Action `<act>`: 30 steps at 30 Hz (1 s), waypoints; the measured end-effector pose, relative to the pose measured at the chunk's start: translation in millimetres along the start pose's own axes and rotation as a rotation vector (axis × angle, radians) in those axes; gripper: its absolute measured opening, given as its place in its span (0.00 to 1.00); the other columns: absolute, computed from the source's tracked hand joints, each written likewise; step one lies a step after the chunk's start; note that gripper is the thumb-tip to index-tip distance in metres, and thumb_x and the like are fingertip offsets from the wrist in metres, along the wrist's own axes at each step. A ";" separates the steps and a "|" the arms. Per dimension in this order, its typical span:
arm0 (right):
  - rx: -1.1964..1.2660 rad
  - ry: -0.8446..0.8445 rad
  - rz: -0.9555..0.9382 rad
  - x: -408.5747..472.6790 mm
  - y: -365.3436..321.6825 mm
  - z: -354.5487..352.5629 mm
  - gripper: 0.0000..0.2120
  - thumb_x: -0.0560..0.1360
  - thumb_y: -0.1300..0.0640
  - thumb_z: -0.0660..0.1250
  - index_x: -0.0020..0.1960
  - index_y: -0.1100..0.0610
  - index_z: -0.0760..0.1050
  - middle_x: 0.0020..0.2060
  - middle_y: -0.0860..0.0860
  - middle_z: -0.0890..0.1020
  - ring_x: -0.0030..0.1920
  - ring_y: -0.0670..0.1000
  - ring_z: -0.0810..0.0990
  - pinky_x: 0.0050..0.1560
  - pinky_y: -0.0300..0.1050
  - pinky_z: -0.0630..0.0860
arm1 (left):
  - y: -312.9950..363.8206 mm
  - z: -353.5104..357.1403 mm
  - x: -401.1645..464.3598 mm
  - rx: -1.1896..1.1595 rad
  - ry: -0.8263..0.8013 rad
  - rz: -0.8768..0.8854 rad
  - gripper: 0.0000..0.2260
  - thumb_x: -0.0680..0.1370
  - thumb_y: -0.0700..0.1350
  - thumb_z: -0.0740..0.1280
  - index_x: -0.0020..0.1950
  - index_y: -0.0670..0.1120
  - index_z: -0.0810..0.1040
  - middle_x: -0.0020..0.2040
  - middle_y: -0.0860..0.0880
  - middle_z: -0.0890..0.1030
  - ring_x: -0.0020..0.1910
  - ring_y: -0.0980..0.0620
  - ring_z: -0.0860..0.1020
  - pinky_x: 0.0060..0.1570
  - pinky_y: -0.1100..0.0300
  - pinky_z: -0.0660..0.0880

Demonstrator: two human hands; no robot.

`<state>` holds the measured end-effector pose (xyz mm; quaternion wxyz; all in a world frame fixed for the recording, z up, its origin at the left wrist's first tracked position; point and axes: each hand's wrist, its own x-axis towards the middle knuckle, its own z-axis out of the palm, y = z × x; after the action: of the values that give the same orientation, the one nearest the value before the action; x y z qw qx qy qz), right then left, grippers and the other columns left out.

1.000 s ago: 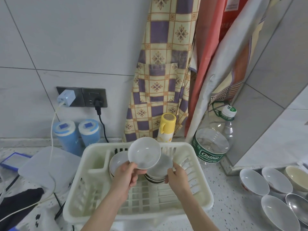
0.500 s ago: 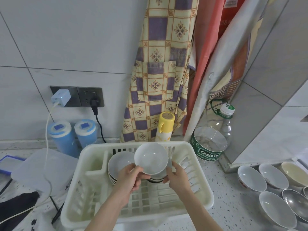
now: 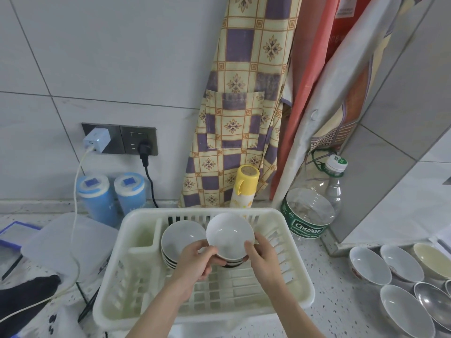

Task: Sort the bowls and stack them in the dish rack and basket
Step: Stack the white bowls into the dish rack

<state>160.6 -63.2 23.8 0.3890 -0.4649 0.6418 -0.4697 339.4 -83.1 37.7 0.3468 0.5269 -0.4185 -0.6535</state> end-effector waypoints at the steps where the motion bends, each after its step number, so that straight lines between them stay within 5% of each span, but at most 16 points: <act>1: -0.012 0.009 0.000 0.7 1.0 -0.5 0.11 0.78 0.60 0.62 0.59 0.55 0.78 0.37 0.52 0.85 0.35 0.47 0.82 0.39 0.43 0.78 | 0.0 0.4 -0.3 0.003 -0.011 0.006 0.10 0.77 0.44 0.66 0.58 0.47 0.77 0.40 0.42 0.87 0.19 0.56 0.62 0.20 0.65 0.59; 8: -0.066 0.067 -0.008 2.3 2.2 -1.1 0.15 0.77 0.64 0.59 0.57 0.51 0.77 0.32 0.48 0.84 0.32 0.46 0.81 0.32 0.33 0.72 | -1.7 0.8 -2.4 0.004 -0.063 0.062 0.20 0.78 0.53 0.67 0.66 0.64 0.63 0.44 0.46 0.87 0.22 0.54 0.68 0.21 0.65 0.64; 14: -0.136 0.087 0.032 5.9 9.1 -2.3 0.13 0.78 0.61 0.59 0.59 0.53 0.77 0.23 0.47 0.78 0.26 0.41 0.73 0.26 0.32 0.67 | -5.7 1.1 -1.3 0.021 -0.001 0.082 0.20 0.79 0.53 0.67 0.69 0.62 0.68 0.42 0.47 0.87 0.22 0.55 0.67 0.22 0.65 0.65; 30: -0.197 0.082 0.073 7.3 14.5 -2.5 0.18 0.79 0.58 0.60 0.68 0.56 0.73 0.22 0.47 0.78 0.25 0.40 0.75 0.25 0.31 0.68 | -10.6 1.6 0.4 0.076 0.024 0.033 0.26 0.79 0.47 0.68 0.76 0.53 0.66 0.41 0.47 0.87 0.21 0.56 0.65 0.21 0.66 0.63</act>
<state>152.9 -67.8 10.0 0.3316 -0.4577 0.7167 -0.4086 337.6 -78.9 28.1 0.3423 0.5405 -0.4476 -0.6249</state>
